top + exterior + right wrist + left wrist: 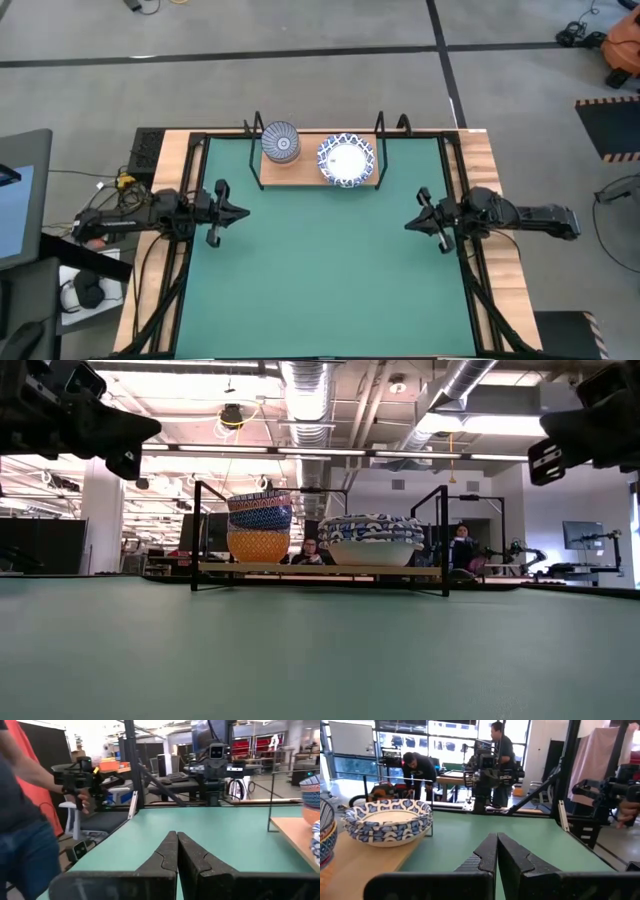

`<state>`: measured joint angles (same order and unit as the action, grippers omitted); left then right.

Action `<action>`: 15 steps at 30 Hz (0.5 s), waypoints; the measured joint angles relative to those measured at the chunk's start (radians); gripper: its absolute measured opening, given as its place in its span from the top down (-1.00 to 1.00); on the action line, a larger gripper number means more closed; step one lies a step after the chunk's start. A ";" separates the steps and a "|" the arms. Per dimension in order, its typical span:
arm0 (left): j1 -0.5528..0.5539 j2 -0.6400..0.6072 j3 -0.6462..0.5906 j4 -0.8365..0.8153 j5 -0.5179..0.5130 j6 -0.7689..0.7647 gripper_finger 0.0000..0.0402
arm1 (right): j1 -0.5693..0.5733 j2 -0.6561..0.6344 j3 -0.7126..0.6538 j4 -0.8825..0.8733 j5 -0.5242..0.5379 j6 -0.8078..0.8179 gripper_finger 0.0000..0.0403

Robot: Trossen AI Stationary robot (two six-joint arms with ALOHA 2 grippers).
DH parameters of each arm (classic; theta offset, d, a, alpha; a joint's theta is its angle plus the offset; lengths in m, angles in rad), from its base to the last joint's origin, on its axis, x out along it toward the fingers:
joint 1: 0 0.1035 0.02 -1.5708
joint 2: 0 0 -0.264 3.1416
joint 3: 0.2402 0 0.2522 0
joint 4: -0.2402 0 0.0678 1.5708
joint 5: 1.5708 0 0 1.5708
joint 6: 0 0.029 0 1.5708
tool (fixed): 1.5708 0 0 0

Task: Place and stack bowls onto a shelf
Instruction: Return to Home Position

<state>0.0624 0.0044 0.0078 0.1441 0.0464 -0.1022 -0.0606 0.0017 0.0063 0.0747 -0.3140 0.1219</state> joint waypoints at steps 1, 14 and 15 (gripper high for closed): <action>-0.014 0.001 0.000 0.000 -0.019 -0.002 1.00 | 0.009 0.000 0.000 0.001 0.002 0.000 0.89; -0.066 0.004 -0.001 -0.046 -0.128 0.019 1.00 | 0.012 0.000 0.000 0.006 0.007 0.000 0.80; -0.066 0.004 -0.001 -0.060 -0.132 0.025 1.00 | 0.012 0.000 -0.001 0.005 0.007 0.000 0.80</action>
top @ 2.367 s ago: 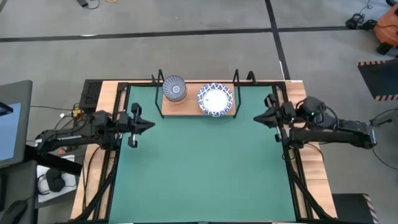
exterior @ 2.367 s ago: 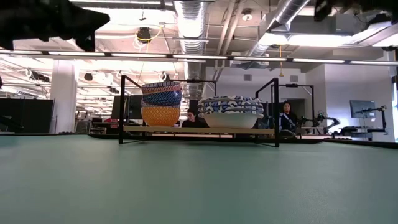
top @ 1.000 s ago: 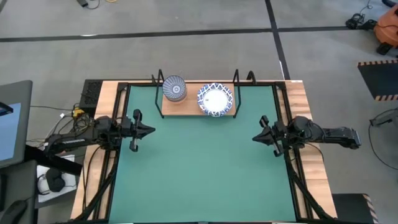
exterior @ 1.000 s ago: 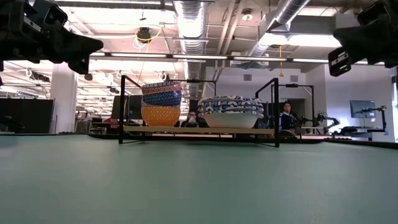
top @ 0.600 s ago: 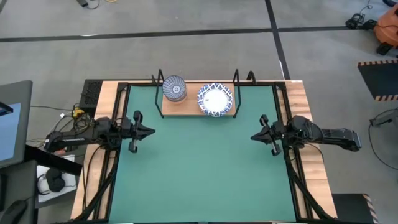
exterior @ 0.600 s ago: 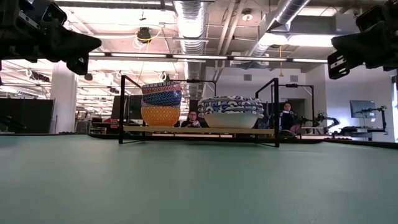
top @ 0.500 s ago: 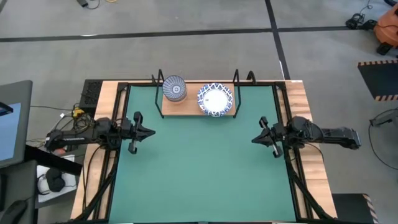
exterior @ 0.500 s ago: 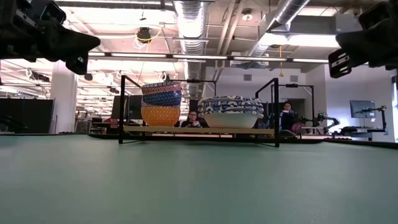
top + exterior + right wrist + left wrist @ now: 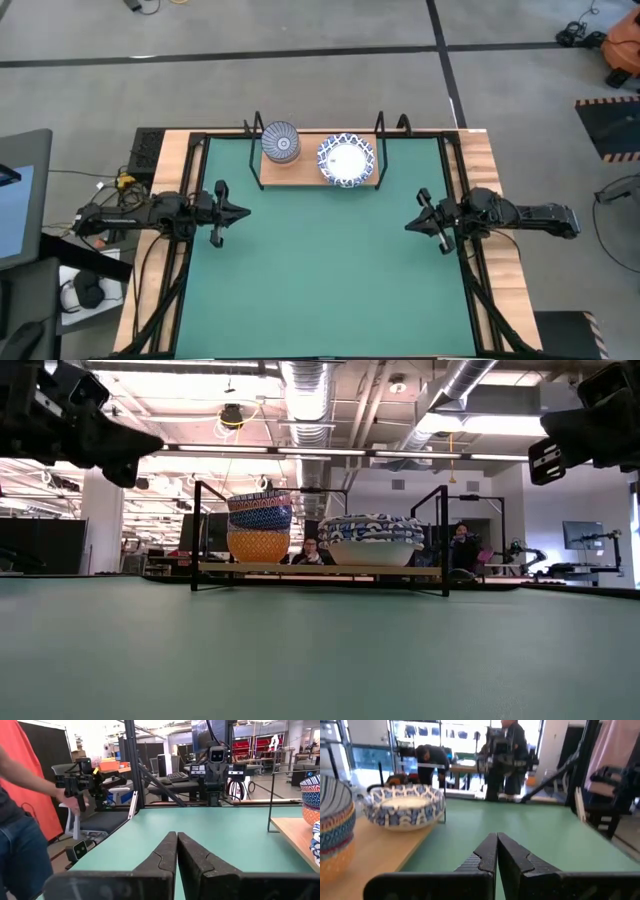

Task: Place and stack bowls onto a shelf
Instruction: Return to Home Position

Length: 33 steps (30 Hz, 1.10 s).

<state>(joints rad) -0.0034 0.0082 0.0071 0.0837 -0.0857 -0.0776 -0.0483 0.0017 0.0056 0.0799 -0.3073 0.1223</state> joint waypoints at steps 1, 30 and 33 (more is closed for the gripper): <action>0.000 0.000 0.000 -0.016 -0.001 0.004 1.00 | 0.000 0.000 0.000 0.000 0.000 0.000 0.79; 0.000 0.005 0.000 -0.041 0.008 0.003 1.00 | 0.000 0.000 -0.001 -0.004 0.004 0.001 0.79; 0.000 0.005 0.000 -0.041 0.008 0.002 1.00 | 0.000 0.000 -0.001 -0.004 0.004 0.001 0.79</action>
